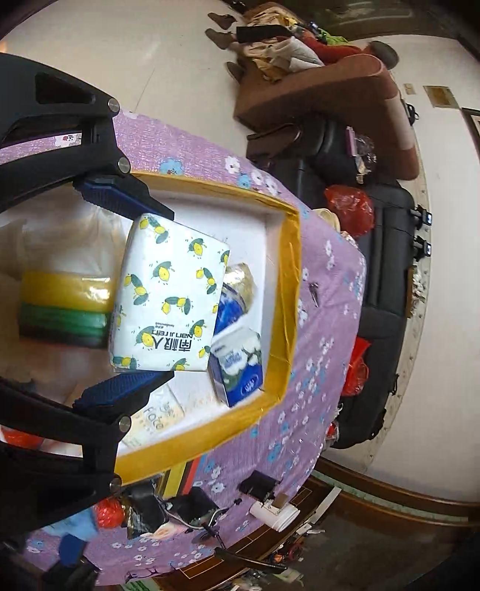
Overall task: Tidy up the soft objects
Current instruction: 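Carry the knitted socks and lemon-print tissue pack into the tray and open both grippers, then grasp the red plastic bag with the left gripper while the right gripper grasps the pink tissue pack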
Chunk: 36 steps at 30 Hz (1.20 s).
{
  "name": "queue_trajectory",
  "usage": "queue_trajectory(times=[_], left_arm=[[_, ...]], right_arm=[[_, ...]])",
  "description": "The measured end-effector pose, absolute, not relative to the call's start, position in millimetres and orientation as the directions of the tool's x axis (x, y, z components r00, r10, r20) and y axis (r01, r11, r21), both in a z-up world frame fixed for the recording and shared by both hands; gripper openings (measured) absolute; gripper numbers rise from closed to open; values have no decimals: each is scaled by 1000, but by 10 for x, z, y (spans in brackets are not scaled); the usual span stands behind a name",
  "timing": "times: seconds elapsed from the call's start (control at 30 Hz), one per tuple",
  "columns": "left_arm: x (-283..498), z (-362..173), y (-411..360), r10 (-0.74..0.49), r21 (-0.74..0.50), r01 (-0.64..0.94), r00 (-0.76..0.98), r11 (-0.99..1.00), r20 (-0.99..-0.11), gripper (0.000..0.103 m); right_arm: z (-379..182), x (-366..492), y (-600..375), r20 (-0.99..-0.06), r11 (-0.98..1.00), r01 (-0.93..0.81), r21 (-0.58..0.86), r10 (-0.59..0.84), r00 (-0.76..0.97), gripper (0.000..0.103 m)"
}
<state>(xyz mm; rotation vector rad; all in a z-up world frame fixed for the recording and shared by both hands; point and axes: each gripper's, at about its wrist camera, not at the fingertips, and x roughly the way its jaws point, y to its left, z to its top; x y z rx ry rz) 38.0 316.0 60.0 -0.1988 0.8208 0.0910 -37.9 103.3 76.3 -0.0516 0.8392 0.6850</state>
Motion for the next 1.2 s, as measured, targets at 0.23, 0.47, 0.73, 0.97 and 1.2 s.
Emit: queue_trajectory(times=[0.23, 0.47, 0.73, 0.97, 1.2], left_arm=[[435, 554, 3186, -5, -144, -154, 666, 977, -746, 75], [493, 518, 3122, -7, -126, -138, 649, 982, -760, 83], [384, 669, 3034, 4, -115, -129, 679, 985, -734, 84], [282, 876, 2842, 7, -96, -102, 719, 990, -695, 84], [214, 965, 2467, -30, -81, -35, 730, 996, -683, 84]], right_arm=[[444, -216, 1283, -742, 780, -578, 239, 531, 410, 51], [471, -236, 1267, -726, 767, -591, 249, 552, 410, 65], [659, -356, 1002, -668, 752, -583, 308, 608, 430, 72], [855, -445, 555, -608, 766, -534, 357, 624, 490, 72], [898, -439, -170, -575, 816, -418, 399, 578, 579, 72]])
